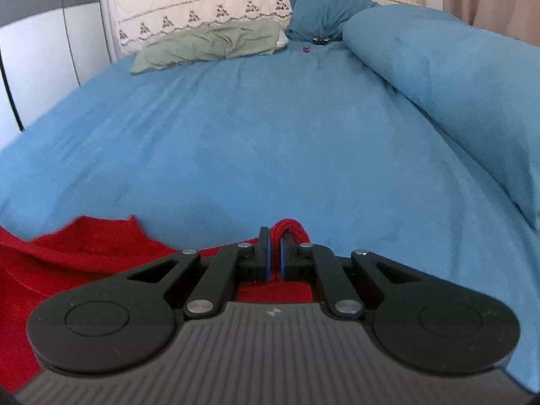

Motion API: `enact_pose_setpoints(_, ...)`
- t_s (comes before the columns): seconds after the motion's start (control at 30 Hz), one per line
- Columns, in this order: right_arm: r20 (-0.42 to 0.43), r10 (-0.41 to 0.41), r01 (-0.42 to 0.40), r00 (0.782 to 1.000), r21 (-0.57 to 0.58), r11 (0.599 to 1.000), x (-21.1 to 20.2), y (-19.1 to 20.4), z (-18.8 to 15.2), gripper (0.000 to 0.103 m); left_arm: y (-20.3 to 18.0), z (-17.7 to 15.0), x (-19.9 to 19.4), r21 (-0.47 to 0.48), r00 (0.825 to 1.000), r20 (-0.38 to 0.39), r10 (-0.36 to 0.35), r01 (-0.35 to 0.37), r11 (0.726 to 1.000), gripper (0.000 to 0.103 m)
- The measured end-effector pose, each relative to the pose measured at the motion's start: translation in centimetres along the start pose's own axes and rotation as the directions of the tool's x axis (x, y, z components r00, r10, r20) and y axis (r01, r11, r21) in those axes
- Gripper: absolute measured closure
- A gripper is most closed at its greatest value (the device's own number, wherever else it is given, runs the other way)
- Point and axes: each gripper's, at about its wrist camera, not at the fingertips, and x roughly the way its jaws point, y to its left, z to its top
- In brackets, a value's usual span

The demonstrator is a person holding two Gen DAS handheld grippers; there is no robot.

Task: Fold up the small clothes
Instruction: 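Grasp the red sweater hem with the right gripper while the left gripper grasps it too, fold toward collar, then open both grippers and lift them off the folded sweater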

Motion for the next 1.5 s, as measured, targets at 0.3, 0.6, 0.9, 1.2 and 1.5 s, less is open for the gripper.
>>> enact_pose_setpoints(0.3,0.076,-0.034,0.039,0.997,-0.059,0.998,-1.5,0.9,0.6,0.012,1.3,0.8,-5.1,-0.026,0.993,0.115,0.027,-0.025,0.999,0.030)
enact_pose_setpoints(0.6,0.189,0.143,-0.105,0.972,-0.197,0.975,-12.6,-0.5,-1.1,0.000,0.8,-3.1,-15.8,0.169,0.973,0.070,-0.220,0.205,0.964,0.000)
enact_pose_setpoints(0.9,-0.053,0.225,-0.230,0.973,-0.169,0.958,-12.6,1.0,-10.1,0.000,-0.4,-12.6,-14.7,0.268,0.967,-0.160,-0.198,0.236,0.934,0.000)
enact_pose_setpoints(1.2,-0.196,0.177,-0.190,0.965,-0.049,0.981,-10.0,-4.2,-14.5,0.000,0.9,-16.4,-14.4,0.279,0.955,-0.267,-0.128,0.203,0.938,0.000)
enact_pose_setpoints(1.5,-0.110,0.131,-0.131,0.985,0.001,0.991,-17.4,-7.3,-14.0,0.000,-1.1,-14.3,-18.2,0.323,0.969,-0.209,-0.129,0.192,0.927,0.000)
